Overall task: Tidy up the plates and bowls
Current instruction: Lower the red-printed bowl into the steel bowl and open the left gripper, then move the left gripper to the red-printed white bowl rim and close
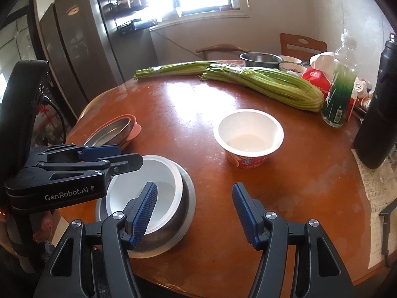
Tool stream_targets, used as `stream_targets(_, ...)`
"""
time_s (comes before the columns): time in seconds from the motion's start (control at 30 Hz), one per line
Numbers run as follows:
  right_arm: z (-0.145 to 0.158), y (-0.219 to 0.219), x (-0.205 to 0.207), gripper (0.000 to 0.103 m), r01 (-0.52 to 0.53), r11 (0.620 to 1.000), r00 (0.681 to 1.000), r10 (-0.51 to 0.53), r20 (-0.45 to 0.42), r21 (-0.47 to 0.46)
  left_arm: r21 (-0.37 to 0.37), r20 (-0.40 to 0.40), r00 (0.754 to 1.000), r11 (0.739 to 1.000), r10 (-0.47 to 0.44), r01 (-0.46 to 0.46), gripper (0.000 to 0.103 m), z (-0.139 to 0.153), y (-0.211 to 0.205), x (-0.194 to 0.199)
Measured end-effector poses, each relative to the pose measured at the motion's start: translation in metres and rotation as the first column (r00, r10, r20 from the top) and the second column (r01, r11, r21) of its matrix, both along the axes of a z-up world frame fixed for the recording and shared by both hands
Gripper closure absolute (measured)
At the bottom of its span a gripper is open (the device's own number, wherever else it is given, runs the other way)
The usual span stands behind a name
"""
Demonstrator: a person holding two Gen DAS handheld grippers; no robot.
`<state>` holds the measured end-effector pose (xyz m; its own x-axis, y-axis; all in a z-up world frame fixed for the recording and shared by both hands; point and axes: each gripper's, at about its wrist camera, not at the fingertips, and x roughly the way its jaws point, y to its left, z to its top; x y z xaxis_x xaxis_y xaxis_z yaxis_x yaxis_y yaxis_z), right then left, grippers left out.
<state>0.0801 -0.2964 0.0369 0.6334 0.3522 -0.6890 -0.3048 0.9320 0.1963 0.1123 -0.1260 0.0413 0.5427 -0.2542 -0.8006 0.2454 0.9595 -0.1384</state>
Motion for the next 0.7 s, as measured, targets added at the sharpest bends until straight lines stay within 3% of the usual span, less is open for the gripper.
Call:
stream_targets(0.4,0.004,-0.02,0.021,0.037,0.07,0.998,0.998,-0.07,0.009,-0.001,-0.004,0.013,0.999,0.999,-0.046,0.046,0.057,0.009,-0.019,0.031)
stream_targets(0.7,-0.008,-0.031,0.045,0.037,0.111,0.994,0.994,-0.112,-0.022,-0.007,0.02,0.012,0.998,0.997,-0.069,0.069,0.054,0.008,-0.035,0.056)
